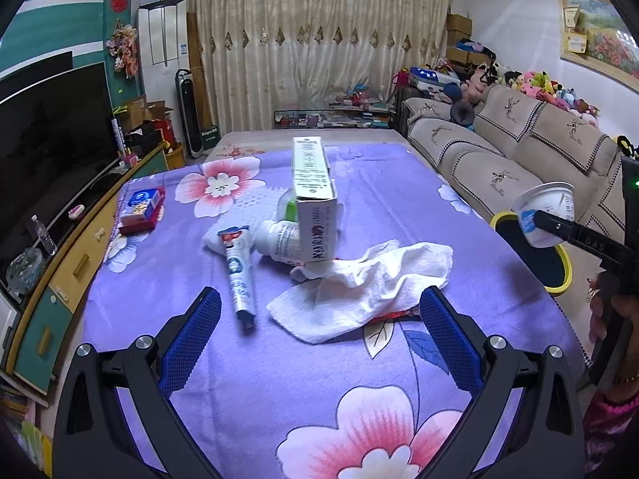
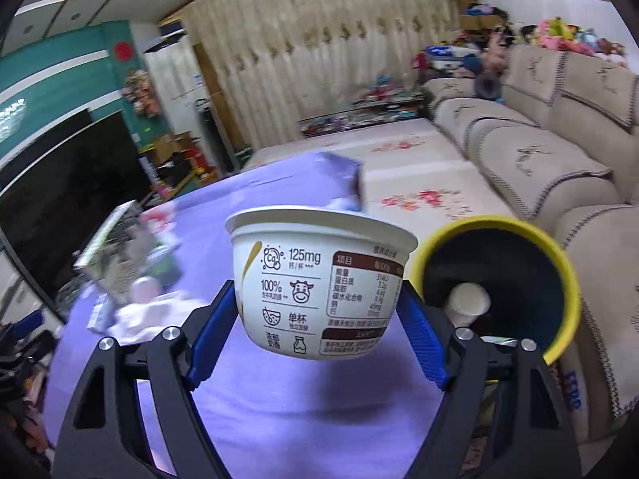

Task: Collect trash
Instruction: 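Carry the yogurt cup over the bin and open the right gripper, then grasp the white milk box upright with the left gripper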

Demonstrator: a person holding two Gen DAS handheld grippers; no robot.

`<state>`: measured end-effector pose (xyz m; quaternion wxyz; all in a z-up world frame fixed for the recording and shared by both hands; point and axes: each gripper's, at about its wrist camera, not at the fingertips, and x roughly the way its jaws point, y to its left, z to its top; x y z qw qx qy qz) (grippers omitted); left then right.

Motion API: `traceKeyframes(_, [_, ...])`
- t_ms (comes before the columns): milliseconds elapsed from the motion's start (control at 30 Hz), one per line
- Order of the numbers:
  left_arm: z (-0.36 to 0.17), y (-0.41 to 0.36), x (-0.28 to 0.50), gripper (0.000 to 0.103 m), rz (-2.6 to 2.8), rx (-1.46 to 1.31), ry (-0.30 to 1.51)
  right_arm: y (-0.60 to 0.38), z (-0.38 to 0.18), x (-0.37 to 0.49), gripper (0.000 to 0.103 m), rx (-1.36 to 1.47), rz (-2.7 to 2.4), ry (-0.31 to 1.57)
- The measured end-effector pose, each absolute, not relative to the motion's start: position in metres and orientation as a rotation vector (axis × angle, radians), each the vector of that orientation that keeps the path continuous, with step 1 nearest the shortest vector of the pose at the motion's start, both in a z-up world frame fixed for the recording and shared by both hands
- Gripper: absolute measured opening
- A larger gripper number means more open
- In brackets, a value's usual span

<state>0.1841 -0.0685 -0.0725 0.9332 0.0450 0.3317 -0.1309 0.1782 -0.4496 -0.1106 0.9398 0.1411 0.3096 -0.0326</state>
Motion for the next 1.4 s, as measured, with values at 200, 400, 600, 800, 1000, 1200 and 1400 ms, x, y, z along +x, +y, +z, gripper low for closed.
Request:
traceKeyframes(200, [-0.077,-0.087,0.196,0.098,-0.283,0.11,0.692,-0.51,-0.128,0.195,0.075,0.262,-0.243,0.666])
traceKeyframes(400, [-0.082,-0.101,0.213,0.098,-0.28,0.127,0.713,-0.564,-0.164,0.221,0.076,0.261,-0.368,0.747])
traceKeyframes(600, [-0.085,-0.112,0.235,0.098,-0.273,0.135,0.72,-0.594,-0.193,0.236,0.08,0.284,-0.432,0.786])
traceKeyframes(800, [-0.088,-0.118,0.253,0.098,-0.268,0.146,0.72,-0.596,-0.194,0.232,0.081,0.297,-0.433,0.778])
traceKeyframes(1000, [-0.095,-0.113,0.27,0.098,-0.252,0.138,0.737,-0.59,-0.187,0.224,0.081,0.317,-0.412,0.758])
traceKeyframes(1200, [-0.096,-0.109,0.286,0.098,-0.23,0.142,0.724,-0.58,-0.187,0.221,0.081,0.336,-0.386,0.755])
traceKeyframes(1400, [-0.093,-0.103,0.3,0.084,-0.198,0.119,0.7,-0.574,-0.191,0.219,0.081,0.343,-0.367,0.764])
